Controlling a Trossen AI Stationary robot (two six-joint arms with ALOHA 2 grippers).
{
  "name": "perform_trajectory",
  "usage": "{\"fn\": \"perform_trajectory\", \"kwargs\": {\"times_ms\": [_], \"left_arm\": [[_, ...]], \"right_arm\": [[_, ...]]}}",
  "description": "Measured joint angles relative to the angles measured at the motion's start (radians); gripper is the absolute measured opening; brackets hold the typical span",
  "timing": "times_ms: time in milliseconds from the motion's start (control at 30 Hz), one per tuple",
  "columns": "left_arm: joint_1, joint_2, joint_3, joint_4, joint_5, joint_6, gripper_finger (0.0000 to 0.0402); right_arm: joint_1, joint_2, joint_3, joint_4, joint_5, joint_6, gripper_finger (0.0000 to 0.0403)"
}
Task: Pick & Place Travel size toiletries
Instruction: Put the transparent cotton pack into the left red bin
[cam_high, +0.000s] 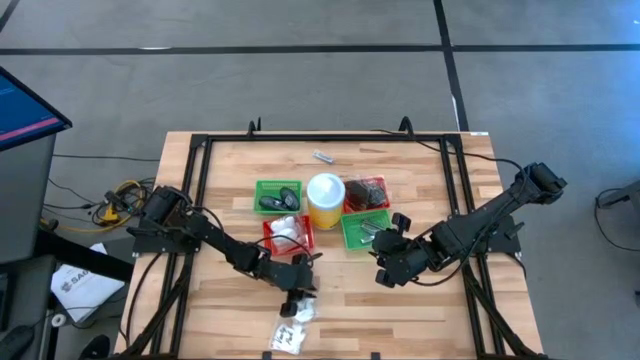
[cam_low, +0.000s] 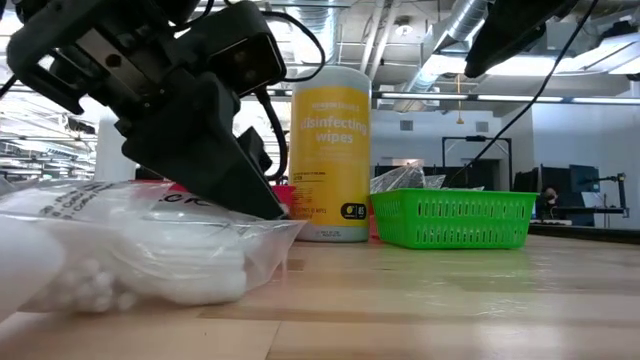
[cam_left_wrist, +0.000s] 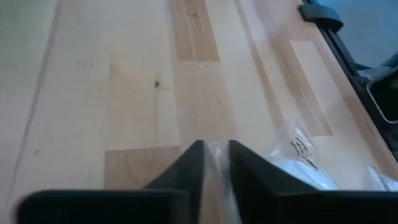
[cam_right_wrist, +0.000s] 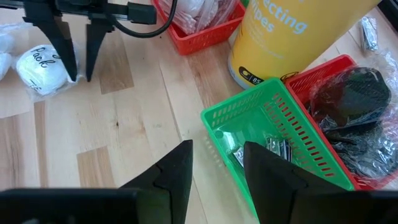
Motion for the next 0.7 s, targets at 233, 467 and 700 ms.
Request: {"fn": "perform_trajectory", "kwargs": {"times_ms": [233,467,700], "left_arm": [[0.0,0.0,0.0,-0.002,0.02,0.023,0.0003],[0.0,-0.061,0.0,-0.018,-0.022,0.031,0.0001],[0.0,-0.222,0.0,-0.16,-0.156,0.033,0.0001]], "right_arm": [[0.0,0.0,0.0,0.0,0.0,0.0,0.0133],[0.0,0.0,0.0,0.0,0.0,-0.002,0.0129],[0.0,0.0,0.0,-0.001,0.0,-0.003,0.0129]]}}
